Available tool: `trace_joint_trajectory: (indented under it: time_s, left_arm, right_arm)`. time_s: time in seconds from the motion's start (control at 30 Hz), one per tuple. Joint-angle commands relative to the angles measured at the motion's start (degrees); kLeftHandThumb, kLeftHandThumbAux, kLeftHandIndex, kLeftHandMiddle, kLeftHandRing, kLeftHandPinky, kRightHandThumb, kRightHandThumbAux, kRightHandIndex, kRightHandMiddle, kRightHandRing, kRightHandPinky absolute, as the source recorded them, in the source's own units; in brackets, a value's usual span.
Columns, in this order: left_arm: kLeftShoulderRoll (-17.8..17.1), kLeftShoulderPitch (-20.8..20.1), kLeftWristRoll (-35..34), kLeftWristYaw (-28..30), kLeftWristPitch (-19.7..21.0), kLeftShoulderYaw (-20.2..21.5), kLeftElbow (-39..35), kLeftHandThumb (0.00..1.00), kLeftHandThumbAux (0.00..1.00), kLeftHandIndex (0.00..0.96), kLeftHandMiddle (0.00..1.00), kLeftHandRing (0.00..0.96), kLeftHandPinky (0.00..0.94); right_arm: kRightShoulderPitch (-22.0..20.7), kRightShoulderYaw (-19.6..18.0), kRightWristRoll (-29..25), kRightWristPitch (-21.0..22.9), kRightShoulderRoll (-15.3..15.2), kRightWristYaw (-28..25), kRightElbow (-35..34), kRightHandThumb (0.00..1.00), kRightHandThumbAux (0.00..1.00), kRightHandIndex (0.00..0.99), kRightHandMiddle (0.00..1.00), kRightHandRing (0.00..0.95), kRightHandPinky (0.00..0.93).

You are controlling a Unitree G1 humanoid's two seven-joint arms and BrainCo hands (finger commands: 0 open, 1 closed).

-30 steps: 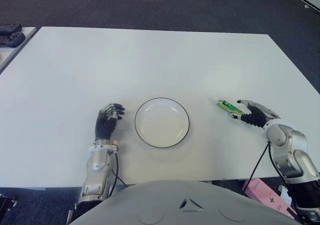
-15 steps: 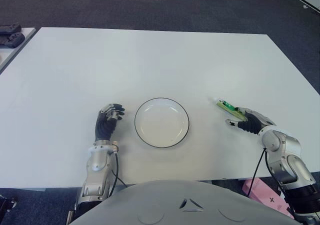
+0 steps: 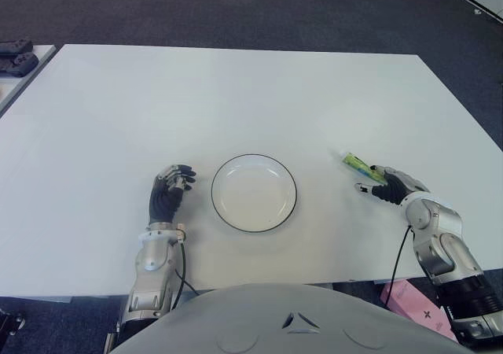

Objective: Put the toothpaste on the table into the plate.

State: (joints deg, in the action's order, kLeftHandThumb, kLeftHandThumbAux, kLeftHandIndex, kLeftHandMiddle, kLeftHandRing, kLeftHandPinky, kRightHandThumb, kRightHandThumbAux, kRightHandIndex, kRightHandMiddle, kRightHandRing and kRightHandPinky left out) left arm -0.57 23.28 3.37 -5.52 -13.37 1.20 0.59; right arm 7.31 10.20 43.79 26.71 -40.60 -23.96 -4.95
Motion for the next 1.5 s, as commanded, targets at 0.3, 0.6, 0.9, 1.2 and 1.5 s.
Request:
trace_joint_trajectory:
  time_s: [0.3,0.6,0.9,1.2,1.5]
  left_arm:
    - [0.2,1.6,-0.3,0.5,1.5,0.2,0.6,0.837,0.676,0.427,0.463,0.494,0.485]
    - [-0.1,1.7,-0.5,0.5,0.7,0.7,1.3,0.837,0.677,0.427,0.464,0.496,0.490]
    - [0.0,2.2,-0.2,0.2,0.9,0.7,0.5,0.836,0.678,0.423,0.464,0.496,0.489]
    - [0.1,2.4,-0.3,0.2,1.1,0.7,0.2,0.836,0.678,0.423,0.464,0.498,0.491]
    - [0.2,2.1,-0.4,0.1,0.8,0.9,0.7,0.836,0.679,0.421,0.465,0.495,0.490]
  right_arm:
    - [-8.4,9.1,1.2,-3.3,7.9,5.0,26.2,0.231,0.302,0.000,0.000,0.000,0.000]
    - [-14.3,11.9,2.2,-6.2,10.6,8.8,38.7,0.209,0.307,0.000,0.000,0.000,0.000]
    - [-19.3,13.9,3.1,-9.9,12.7,14.0,50.3,0.216,0.363,0.000,0.000,0.000,0.000]
    - [-21.3,12.9,1.9,-14.7,14.1,22.3,58.3,0.247,0.377,0.000,0.000,0.000,0.000]
    - [-21.9,10.0,-2.9,-22.9,13.9,32.0,65.3,0.476,0.469,0.022,0.092,0.139,0.263]
